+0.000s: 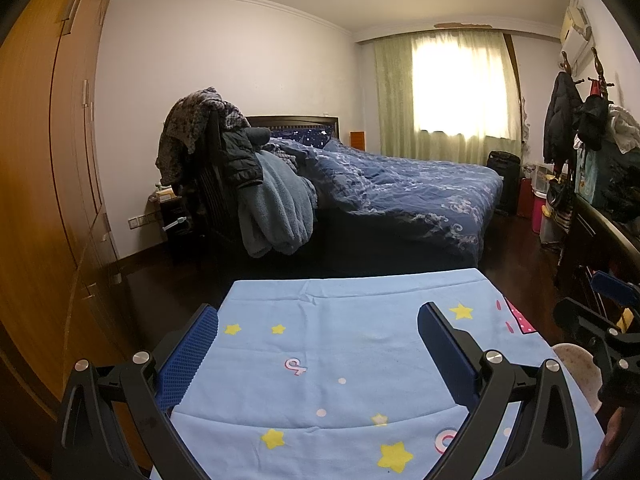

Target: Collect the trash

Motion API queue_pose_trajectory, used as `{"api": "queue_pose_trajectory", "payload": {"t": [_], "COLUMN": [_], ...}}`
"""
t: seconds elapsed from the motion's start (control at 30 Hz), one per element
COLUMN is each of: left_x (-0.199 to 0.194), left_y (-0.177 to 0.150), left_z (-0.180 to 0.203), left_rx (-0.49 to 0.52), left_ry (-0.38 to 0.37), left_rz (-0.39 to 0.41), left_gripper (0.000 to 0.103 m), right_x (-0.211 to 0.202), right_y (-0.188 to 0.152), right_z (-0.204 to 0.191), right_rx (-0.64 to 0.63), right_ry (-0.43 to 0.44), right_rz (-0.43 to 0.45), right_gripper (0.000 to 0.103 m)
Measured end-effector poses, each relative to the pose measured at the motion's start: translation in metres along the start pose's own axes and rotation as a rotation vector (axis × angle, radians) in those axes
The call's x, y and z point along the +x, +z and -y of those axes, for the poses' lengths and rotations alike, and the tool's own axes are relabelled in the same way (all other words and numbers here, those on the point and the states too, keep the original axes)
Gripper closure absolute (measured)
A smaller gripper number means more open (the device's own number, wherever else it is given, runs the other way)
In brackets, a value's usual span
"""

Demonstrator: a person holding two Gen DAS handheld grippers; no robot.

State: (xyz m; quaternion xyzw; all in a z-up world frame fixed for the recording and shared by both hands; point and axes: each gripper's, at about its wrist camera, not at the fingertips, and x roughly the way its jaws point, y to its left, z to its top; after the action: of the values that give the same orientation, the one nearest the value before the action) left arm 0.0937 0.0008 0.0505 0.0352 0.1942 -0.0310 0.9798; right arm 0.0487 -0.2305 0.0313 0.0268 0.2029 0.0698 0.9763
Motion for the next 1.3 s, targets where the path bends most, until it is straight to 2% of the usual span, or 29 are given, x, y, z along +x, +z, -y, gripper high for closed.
{"api": "queue_pose_trajectory", "payload": {"t": [0.13, 0.4, 0.63, 0.8, 0.87, 1.03, 1.3], "left_x": [-0.001, -0.004, -0.004, -0.007, -0.008, -0.01, -0.008], "left_y": [0.0, 0.0, 0.0, -0.001, -0.001, 0.0, 0.0], "left_z": [-0.002, 0.0, -0.001, -0.007, -0.008, -0.007, 0.001], "left_rx": [0.003, -0.019, -0.055, -0.123, -0.133, -0.124, -0.076], "left_ry": [-0.007, -0.054, -0.016, -0.09, -0.084, -0.019, -0.029], "left_rz": [0.005, 0.005, 0.004, -0.003, 0.005, 0.017, 0.004], "left_gripper": [0.003, 0.003, 0.004, 0.003, 0.003, 0.003, 0.003], "right_x": [0.002, 0.004, 0.001, -0.002, -0.003, -0.004, -0.002], "right_y": [0.001, 0.001, 0.0, -0.002, -0.002, -0.002, -0.002], "right_z": [0.003, 0.002, 0.002, 0.0, 0.0, 0.0, -0.001], "right_rx": [0.01, 0.009, 0.002, -0.014, -0.011, -0.017, -0.015], "right_ry": [0.036, 0.011, 0.017, 0.007, 0.011, 0.005, 0.011], "right_rz": [-0.019, -0.013, 0.001, 0.016, 0.017, 0.019, 0.013], "right_gripper": [0.003, 0.003, 0.003, 0.003, 0.003, 0.003, 0.003]}}
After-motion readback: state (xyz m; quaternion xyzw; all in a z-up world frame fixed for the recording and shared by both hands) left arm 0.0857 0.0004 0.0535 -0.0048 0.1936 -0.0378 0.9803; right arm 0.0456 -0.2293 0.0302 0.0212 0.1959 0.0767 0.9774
